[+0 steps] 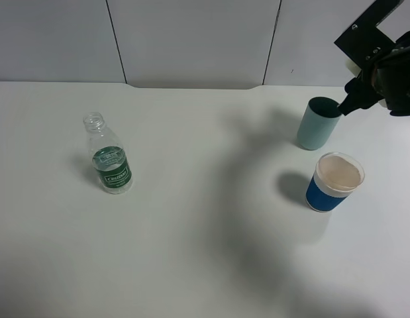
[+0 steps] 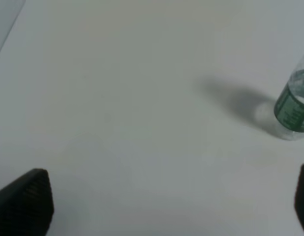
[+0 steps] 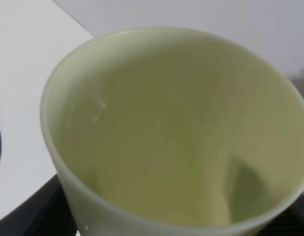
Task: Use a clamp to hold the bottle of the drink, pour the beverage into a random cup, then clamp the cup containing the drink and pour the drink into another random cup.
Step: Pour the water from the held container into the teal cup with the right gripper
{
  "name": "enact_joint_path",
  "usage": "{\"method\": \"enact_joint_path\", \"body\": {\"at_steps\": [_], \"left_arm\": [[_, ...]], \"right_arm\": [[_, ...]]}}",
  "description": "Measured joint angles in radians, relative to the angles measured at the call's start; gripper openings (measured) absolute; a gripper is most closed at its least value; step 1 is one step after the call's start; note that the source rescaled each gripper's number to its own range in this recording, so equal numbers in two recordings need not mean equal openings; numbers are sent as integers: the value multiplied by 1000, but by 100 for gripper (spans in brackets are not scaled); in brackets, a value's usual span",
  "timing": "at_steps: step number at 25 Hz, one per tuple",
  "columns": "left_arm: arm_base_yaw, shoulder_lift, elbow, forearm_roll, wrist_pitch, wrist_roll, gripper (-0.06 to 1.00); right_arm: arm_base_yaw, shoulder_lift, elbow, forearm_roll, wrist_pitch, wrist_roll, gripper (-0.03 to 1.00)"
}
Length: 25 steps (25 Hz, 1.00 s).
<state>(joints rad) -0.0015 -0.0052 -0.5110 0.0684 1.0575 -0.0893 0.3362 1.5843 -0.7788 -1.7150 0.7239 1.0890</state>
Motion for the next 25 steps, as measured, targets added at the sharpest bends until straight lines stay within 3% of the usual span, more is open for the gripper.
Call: {"method": "enact_joint_path", "body": {"at_steps": [25], "left_arm": [[0,0,0,0,0,0,100]], "right_arm": [[0,0,-2,0,18,-223,0]]}}
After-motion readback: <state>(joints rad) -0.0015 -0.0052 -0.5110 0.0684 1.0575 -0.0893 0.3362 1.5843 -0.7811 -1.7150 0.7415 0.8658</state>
